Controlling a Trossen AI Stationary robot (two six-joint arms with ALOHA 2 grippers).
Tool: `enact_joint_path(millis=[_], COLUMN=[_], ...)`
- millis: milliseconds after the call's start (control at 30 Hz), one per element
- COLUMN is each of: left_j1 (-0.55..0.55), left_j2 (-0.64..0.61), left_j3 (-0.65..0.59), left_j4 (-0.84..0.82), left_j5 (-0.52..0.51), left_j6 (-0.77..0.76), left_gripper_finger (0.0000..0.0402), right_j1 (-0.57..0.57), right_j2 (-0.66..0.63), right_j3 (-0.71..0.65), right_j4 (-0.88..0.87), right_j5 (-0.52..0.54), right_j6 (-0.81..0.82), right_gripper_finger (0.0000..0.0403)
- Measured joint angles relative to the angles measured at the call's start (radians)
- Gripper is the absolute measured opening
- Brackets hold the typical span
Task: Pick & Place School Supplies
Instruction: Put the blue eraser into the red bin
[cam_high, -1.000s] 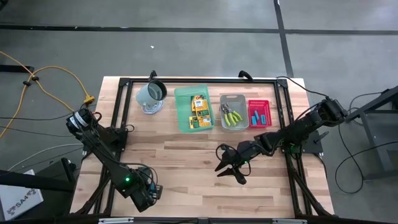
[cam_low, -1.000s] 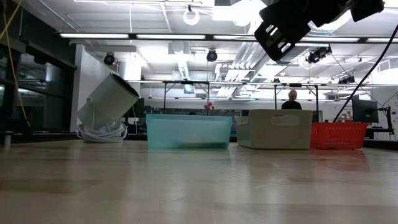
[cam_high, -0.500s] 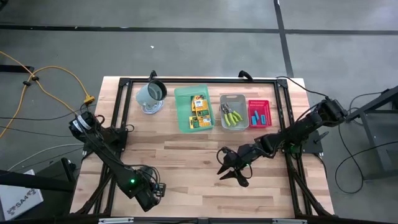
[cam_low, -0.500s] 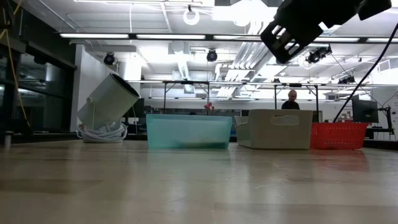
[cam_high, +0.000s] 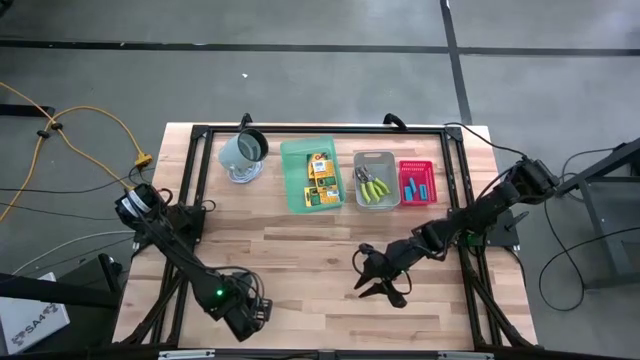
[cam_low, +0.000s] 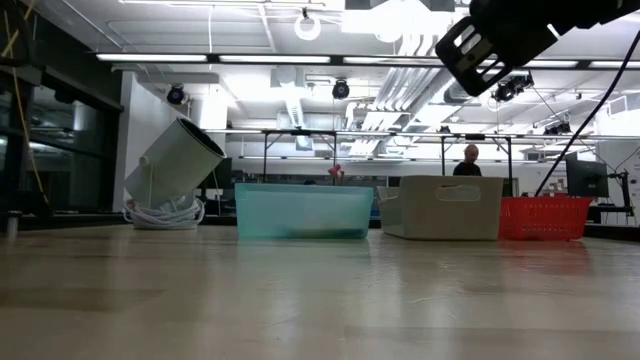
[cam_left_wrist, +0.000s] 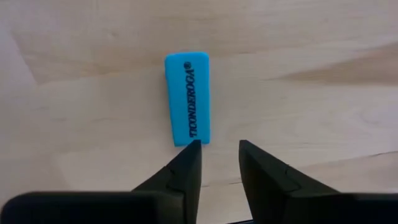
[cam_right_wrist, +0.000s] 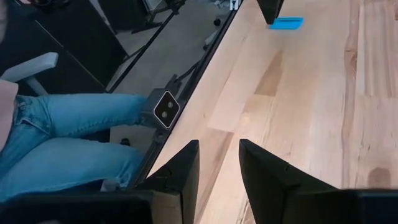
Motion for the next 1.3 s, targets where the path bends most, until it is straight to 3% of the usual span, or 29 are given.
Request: enact_joint_path(millis=[400, 1300], left_j1=[0.074, 0.1], left_j2=[0.0, -0.001], left_j3=[0.0, 0.0], left_j4=[-0.064, -0.095], left_j5=[0.141, 0.097], left_j6=[0.115, 0.175], left_gripper_finger=[0.0109, 0.0109], right_j1=[-0.001, -0.001], right_j2=[0.0, 0.0], right_j3=[0.0, 0.0], right_j4=[0.0, 0.0], right_j5=[0.0, 0.0], right_j6=[0.0, -0.001], right_gripper_finger=[0.0105, 0.0105])
